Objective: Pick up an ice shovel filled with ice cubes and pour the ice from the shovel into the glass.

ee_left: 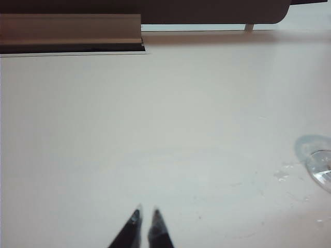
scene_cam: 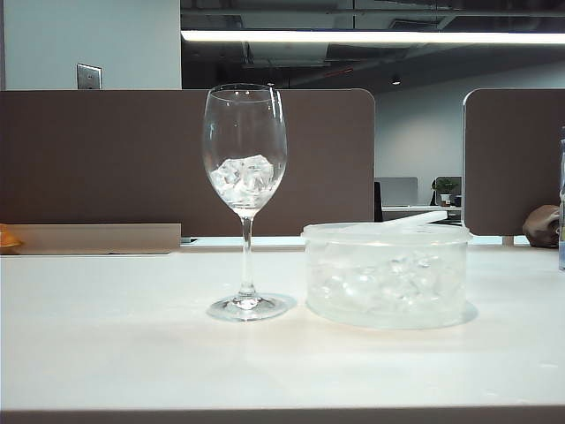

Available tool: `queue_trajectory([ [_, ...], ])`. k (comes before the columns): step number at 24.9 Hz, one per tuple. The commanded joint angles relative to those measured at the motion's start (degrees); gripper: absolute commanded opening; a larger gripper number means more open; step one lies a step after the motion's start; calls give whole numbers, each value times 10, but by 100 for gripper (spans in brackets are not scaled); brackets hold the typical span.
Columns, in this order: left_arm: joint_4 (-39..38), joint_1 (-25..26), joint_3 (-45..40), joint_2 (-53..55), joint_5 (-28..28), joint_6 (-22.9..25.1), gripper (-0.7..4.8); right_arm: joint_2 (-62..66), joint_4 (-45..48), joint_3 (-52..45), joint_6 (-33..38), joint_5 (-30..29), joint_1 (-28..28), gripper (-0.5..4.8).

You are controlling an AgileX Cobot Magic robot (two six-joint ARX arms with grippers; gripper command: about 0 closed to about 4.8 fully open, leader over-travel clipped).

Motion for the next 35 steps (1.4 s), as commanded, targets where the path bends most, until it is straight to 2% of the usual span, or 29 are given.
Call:
queue_trajectory([
  [1, -1, 1, 0, 0, 2, -2, 29, -28, -26, 1, -24, 24, -1, -5],
  [8, -1, 1, 0, 0, 2, -2, 29, -57, -49, 1, -29, 34, -1, -5],
  [19, -1, 1, 0, 0, 2, -2, 29, -57, -139, 1, -40, 53, -1, -5],
  [23, -1, 1, 0, 0, 2, -2, 29, -57, -176, -1, -64, 54, -1, -5],
  [32, -1, 1, 0, 0, 2, -2, 29, -57, -210, -55, -68, 52, -1, -5],
  [35, -1, 1, 0, 0, 2, -2, 29, -57, -209, -69, -114, 58, -1, -5],
])
